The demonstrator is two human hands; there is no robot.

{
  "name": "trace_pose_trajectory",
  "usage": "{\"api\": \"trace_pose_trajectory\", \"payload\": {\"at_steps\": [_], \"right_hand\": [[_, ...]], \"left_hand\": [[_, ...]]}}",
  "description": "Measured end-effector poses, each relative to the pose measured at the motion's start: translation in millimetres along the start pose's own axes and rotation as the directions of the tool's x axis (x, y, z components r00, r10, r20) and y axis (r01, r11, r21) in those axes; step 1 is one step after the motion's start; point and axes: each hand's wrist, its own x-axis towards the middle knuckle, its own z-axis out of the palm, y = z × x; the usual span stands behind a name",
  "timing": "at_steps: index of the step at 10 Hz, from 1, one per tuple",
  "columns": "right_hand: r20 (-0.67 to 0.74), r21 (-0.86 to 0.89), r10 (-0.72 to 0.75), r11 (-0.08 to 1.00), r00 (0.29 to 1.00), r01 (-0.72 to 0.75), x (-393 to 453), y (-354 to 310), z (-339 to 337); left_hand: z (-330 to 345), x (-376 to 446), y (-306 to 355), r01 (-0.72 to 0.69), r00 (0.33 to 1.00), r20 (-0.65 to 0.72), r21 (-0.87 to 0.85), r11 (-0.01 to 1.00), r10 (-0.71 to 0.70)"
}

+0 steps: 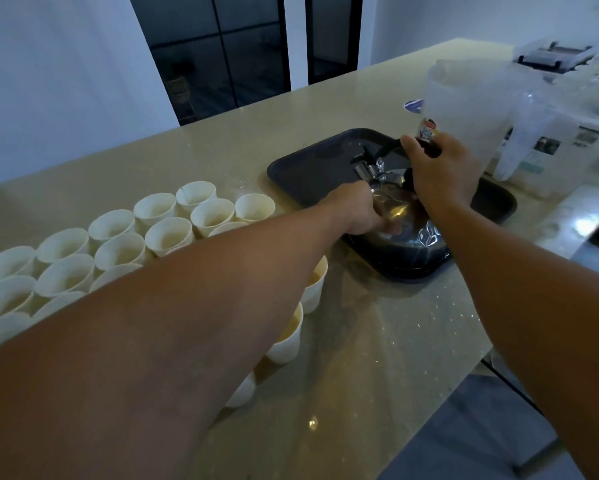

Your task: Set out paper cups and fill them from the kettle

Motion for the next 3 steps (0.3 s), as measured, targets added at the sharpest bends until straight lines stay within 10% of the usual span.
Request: {"api": "trace_pose_trajectory", "payload": {"at_steps": [3], "right_hand": [[0.264, -0.237, -0.121, 0.954, 0.957, 0.186, -3, -40, -26]], "left_hand": [[-68, -62, -16, -0.079, 0.997, 0.014, 0.311, 0.947, 0.078]]}}
